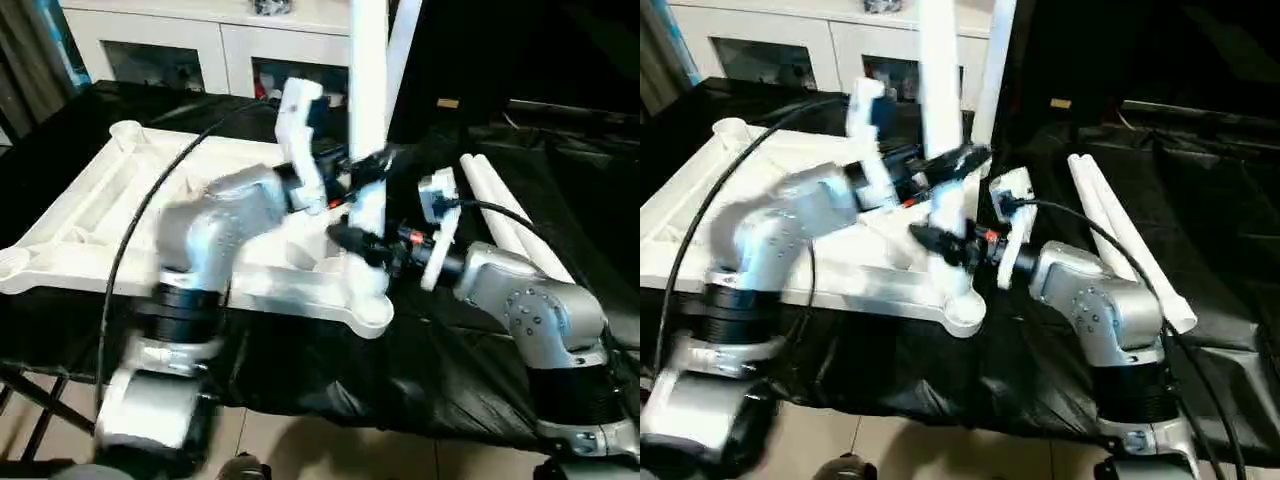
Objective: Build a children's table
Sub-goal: Pick table leg
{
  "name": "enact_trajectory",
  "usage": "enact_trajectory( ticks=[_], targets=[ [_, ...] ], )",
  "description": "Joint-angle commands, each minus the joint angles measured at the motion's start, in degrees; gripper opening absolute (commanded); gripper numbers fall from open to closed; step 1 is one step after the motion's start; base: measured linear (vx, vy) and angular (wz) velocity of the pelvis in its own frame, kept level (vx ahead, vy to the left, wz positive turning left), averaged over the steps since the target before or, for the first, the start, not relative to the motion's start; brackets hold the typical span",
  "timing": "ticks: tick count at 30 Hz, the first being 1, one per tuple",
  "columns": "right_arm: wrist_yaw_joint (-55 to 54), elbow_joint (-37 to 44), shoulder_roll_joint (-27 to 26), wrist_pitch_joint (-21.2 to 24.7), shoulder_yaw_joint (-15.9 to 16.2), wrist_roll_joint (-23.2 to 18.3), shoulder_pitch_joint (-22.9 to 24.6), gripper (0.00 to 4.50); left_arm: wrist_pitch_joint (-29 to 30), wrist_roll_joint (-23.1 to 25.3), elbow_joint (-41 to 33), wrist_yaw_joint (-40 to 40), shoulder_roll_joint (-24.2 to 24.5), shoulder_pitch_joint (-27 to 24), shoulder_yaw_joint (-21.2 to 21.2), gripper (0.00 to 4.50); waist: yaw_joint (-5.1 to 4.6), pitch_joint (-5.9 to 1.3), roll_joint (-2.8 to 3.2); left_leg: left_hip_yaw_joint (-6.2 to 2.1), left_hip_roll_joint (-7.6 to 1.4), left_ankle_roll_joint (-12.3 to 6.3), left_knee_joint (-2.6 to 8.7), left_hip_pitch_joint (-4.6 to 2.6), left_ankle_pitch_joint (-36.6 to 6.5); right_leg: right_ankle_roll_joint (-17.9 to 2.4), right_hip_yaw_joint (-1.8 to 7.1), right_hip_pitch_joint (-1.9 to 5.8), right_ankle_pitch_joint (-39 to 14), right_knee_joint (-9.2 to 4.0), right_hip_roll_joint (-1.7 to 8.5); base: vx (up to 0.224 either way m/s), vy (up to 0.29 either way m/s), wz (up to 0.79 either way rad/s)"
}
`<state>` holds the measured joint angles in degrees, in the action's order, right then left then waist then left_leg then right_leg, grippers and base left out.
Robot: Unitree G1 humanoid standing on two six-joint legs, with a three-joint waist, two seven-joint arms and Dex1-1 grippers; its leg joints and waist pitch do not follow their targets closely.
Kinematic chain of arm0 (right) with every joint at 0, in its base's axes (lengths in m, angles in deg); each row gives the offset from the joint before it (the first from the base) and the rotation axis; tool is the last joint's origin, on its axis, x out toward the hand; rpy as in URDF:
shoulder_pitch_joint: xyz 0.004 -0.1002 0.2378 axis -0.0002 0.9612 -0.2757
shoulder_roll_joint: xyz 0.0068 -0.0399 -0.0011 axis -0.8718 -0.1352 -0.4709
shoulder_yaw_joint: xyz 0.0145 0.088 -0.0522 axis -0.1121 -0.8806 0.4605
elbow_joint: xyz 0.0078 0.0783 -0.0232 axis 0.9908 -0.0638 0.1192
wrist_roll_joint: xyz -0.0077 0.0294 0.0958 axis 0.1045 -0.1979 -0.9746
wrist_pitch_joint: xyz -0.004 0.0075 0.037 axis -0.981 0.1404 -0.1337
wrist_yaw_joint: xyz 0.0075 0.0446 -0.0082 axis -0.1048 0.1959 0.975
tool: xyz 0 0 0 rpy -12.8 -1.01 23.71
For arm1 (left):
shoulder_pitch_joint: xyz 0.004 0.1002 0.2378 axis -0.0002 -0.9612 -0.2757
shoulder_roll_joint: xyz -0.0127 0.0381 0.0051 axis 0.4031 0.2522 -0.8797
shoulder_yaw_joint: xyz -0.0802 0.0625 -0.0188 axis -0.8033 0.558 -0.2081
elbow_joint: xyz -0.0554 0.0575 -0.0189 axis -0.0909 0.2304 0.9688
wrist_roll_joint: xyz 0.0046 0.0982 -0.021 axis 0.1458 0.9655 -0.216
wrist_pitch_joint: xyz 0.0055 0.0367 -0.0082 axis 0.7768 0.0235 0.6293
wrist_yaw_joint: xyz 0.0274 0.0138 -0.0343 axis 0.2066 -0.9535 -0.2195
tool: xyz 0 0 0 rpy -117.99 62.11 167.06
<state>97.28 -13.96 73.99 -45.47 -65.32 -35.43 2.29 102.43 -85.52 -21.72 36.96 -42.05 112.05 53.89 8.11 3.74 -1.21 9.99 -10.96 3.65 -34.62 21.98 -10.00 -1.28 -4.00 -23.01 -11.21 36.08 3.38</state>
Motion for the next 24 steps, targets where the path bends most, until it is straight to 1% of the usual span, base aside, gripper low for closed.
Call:
enact_trajectory(
  ticks=[1, 2, 3, 5, 7, 8, 9, 10, 11, 12, 13, 14, 15, 16, 17, 18, 19, 20, 22, 23, 24],
  targets=[
    [0.46, 4.06, -0.02, -1.85, 0.94, 0.05, -0.15, 1.93, -1.45, 2.04, 1.36, 5.29, -0.06, 0.76, -3.89, 2.53, -0.18, -4.63, -0.21, -0.66, -1.97, 0.34, 3.53, -0.78, -4.67, -8.47, 3.04, 3.55, -6.42, -4.33, 4.71, 0.000, 0.000, 0.00],
    [0.05, 4.71, -0.21, -2.09, 1.66, 0.49, 0.46, 1.93, -2.91, 0.54, 2.01, 5.82, -1.17, 1.04, -5.64, 2.43, -0.10, -4.60, -0.13, -0.70, -1.92, 0.14, 3.51, -0.71, -4.69, -8.44, 3.00, 3.59, -6.51, -4.38, 4.72, 0.000, 0.000, 0.00],
    [-0.04, 5.02, -0.34, -2.19, 1.90, 0.65, 0.81, 1.93, -3.21, -0.66, 2.21, 5.14, -1.54, 1.09, -6.26, 2.36, -0.11, -4.64, -0.14, -0.74, -1.90, 0.03, 3.50, -0.67, -4.47, -8.39, 2.99, 3.67, -6.17, -4.36, 4.76, 0.000, 0.000, 0.00],
    [-0.35, 5.30, -0.47, -2.17, 2.02, 0.73, 1.03, 1.93, -3.10, -1.52, 1.97, 5.02, -1.88, 1.02, -6.53, 2.32, -0.21, -4.63, -0.15, -0.76, -1.90, 0.00, 3.54, -0.66, -4.67, -8.42, 2.97, 3.61, -6.13, -4.32, 4.70, 0.000, 0.000, 0.00],
    [-0.72, 5.52, -0.47, -2.32, 2.06, 0.82, 1.24, 1.93, -2.08, -3.25, 0.99, 5.68, -2.97, 0.83, -7.26, 2.10, -0.17, -4.57, -0.24, -0.73, -2.02, -0.09, 3.55, -0.84, -5.48, -8.77, 2.97, 3.49, -6.82, -4.38, 4.76, 0.000, 0.000, 0.00],
    [-0.74, 5.38, -0.44, -2.39, 2.06, 0.88, 1.12, 1.93, -1.77, -3.80, 0.83, 5.76, -3.23, 0.78, -7.57, 2.01, -0.29, -4.50, -0.45, -0.69, -2.01, -0.22, 3.59, -0.77, -5.59, -8.70, 2.97, 3.49, -7.12, -4.51, 4.69, 0.000, 0.000, 0.00],
    [-0.84, 5.29, -0.39, -2.48, 2.07, 0.94, 1.05, 1.93, -1.49, -4.31, 0.59, 6.11, -3.51, 0.67, -7.83, 1.98, -0.23, -4.51, -0.43, -0.69, -2.03, -0.27, 3.59, -0.85, -5.62, -8.52, 2.99, 3.44, -7.54, -4.52, 4.70, 0.000, 0.000, 0.00],
    [-0.90, 5.04, -0.34, -2.50, 2.03, 0.98, 0.79, 1.93, -1.44, -4.89, 0.58, 6.26, -3.77, 0.54, -8.23, 1.97, -0.33, -4.47, -0.98, -0.60, -2.01, -0.41, 3.59, -0.76, -5.53, -8.36, 2.99, 3.51, -7.63, -4.51, 4.66, 0.000, 0.000, 0.00],
    [-0.94, 4.82, -0.34, -2.50, 2.02, 1.03, 0.55, 1.93, -1.39, -5.38, 0.60, 6.20, -3.99, 0.42, -8.59, 1.92, -0.20, -4.46, -0.78, -0.66, -1.99, -0.37, 3.59, -0.78, -5.47, -8.30, 2.99, 3.52, -7.93, -4.40, 4.73, 0.000, 0.000, 0.00],
    [-0.92, 4.64, -0.35, -2.45, 1.97, 1.07, 0.33, 1.93, -1.38, -5.97, 0.60, 6.05, -4.21, 0.30, -8.89, 1.90, -0.22, -4.44, -0.59, -0.65, -2.01, -0.49, 3.58, -0.81, -5.33, -8.03, 3.01, 3.41, -8.32, -4.57, 4.75, 0.000, 0.000, 0.00],
    [-0.83, 4.48, -0.33, -2.39, 1.90, 1.08, 0.17, 1.93, -1.36, -6.53, 0.55, 5.86, -4.35, 0.23, -9.09, 1.88, -0.32, -4.43, -1.35, -0.55, -2.00, -0.63, 3.58, -0.75, -5.16, -7.84, 3.01, 3.48, -8.36, -4.60, 4.68, 0.000, 0.000, 0.00],
    [-0.83, 4.48, -0.33, -2.39, 1.90, 1.08, 0.17, 1.93, -1.36, -6.53, 0.55, 5.86, -4.35, 0.23, -9.09, 1.88, -0.12, -4.47, -0.96, -0.61, -1.99, -0.65, 3.57, -0.75, -4.77, -7.77, 3.02, 3.49, -8.42, -4.44, 4.84, 0.000, 0.000, 0.00],
    [-0.71, 4.32, -0.31, -2.31, 1.81, 1.04, 0.02, 1.93, -1.33, -7.09, 0.49, 5.65, -4.48, 0.16, -9.25, 1.88, -0.15, -4.46, -0.85, -0.62, -2.03, -0.70, 3.55, -0.76, -4.60, -7.72, 3.02, 3.38, -8.16, -4.47, 4.79, 0.000, 0.000, 0.00],
    [-0.24, 3.69, -0.37, -1.84, 1.25, 0.27, -0.38, 1.93, -1.11, -7.49, 0.45, 4.98, -4.29, 0.16, -9.09, 1.88, -0.29, -4.43, -1.48, -0.55, -2.03, -0.84, 3.57, -0.75, -4.59, -7.61, 3.01, 3.41, -8.11, -4.50, 4.73, 0.000, 0.000, 0.00],
    [0.28, 2.35, -0.51, -1.08, 0.14, -1.14, -1.15, 2.28, -0.77, -7.88, 0.44, 3.90, -3.78, 0.23, -8.66, 1.88, -0.14, -4.45, -1.18, -0.60, -2.06, -0.88, 3.58, -0.84, -4.40, -7.69, 3.01, 3.36, -8.09, -4.36, 4.84, 0.000, 0.000, 0.00],
    [1.31, 1.22, -0.53, 0.08, -1.09, -3.03, -1.71, 2.49, -0.45, -8.32, 0.60, 3.39, -3.59, 0.38, -8.75, 1.88, -0.29, -4.46, -1.03, -0.56, -2.05, -0.94, 3.55, -0.93, -4.87, -7.89, 3.01, 3.27, -8.14, -4.39, 4.73, 0.000, 0.000, 0.00],
    [2.00, 0.54, -0.50, 0.85, -1.88, -4.26, -2.05, 2.63, -0.25, -8.69, 0.72, 3.23, -3.52, 0.51, -8.87, 1.88, -0.27, -4.42, -1.02, -0.59, -2.03, -0.97, 3.56, -0.89, -4.95, -7.97, 2.99, 3.36, -8.13, -4.42, 4.75, 0.000, 0.000, 0.00],
    [2.63, 0.21, -0.26, 1.17, -2.18, -4.81, -2.21, 2.63, -0.19, -8.84, 0.81, 2.90, -3.38, 0.61, -8.82, 1.88, -0.19, -4.44, -1.09, -0.55, -2.04, -1.10, 3.49, -0.78, -4.95, -8.06, 3.04, 3.44, -7.58, -4.39, 4.85, 0.000, 0.000, 0.00],
    [4.93, -0.73, 0.94, 2.29, -2.81, -6.30, -2.67, 2.78, 0.43, -9.68, 1.09, 1.77, -2.97, 1.01, -8.83, 1.86, -0.22, -4.47, -1.13, -0.55, -1.98, -1.35, 3.48, -0.80, -4.43, -8.37, 2.97, 3.42, -7.00, -4.31, 4.71, 0.000, 0.000, 0.00],
    [6.94, -1.49, 2.15, 3.19, -3.17, -7.28, -3.10, 2.78, 1.52, -11.09, 1.50, 1.02, -2.87, 1.51, -9.38, 1.86, -0.21, -4.52, -0.67, -0.56, -1.96, -1.24, 3.41, -0.82, -4.19, -8.41, 2.98, 3.43, -6.35, -4.32, 4.59, 0.000, 0.000, 0.00],
    [8.74, -1.98, 3.14, 4.04, -3.46, -8.24, -3.41, 3.01, 2.92, -12.59, 1.83, 0.28, -2.75, 1.90, -9.95, 1.86, 0.04, -4.50, -0.80, -0.53, -1.98, -1.29, 3.40, -0.94, -4.40, -8.60, 2.99, 3.43, -6.21, -4.33, 4.62, 0.000, 0.000, 0.00]
  ],
)
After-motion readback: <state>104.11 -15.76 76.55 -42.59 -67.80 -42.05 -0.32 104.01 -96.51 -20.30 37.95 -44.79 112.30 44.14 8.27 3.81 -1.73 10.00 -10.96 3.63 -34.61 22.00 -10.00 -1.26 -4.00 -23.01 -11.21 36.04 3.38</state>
